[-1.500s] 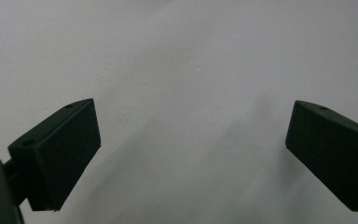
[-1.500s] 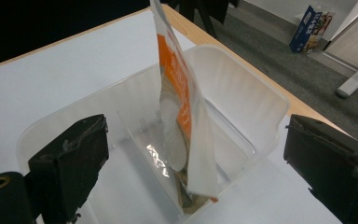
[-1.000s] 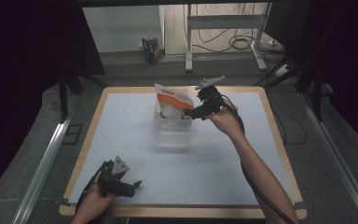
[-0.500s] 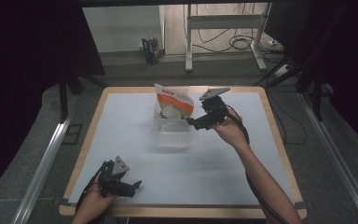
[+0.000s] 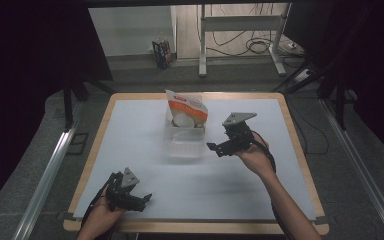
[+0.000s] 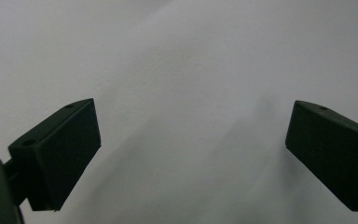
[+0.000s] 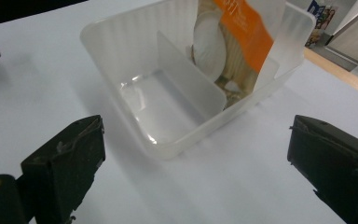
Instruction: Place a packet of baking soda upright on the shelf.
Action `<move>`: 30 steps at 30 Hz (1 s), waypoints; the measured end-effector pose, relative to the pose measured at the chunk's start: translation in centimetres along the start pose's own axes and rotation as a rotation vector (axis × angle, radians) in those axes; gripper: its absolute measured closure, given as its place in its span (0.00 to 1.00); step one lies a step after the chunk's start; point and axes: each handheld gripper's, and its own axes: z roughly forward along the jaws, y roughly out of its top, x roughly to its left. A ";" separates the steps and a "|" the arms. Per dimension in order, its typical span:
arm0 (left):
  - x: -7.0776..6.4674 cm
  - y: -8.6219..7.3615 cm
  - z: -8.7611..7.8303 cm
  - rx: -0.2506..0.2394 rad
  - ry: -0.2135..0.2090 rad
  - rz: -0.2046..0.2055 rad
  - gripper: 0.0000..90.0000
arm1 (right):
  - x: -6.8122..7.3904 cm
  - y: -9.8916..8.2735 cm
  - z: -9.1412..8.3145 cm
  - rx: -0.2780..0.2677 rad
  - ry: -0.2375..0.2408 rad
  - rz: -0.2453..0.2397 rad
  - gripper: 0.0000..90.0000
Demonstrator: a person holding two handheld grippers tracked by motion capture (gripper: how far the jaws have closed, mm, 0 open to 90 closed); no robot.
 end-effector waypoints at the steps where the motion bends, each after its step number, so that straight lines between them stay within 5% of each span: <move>1: 0.0 0.0 0.0 0.000 0.000 0.000 0.03 | 0.0 0.0 0.0 0.000 0.000 0.000 0.04; 23: -0.2 0.0 0.0 0.000 0.007 0.018 0.03 | 2.1 -4.2 -4.3 -0.029 -0.012 0.006 0.04; 30: -0.2 0.0 0.0 0.007 0.009 0.024 0.04 | 2.4 -6.5 -6.2 -0.047 -0.068 0.031 0.04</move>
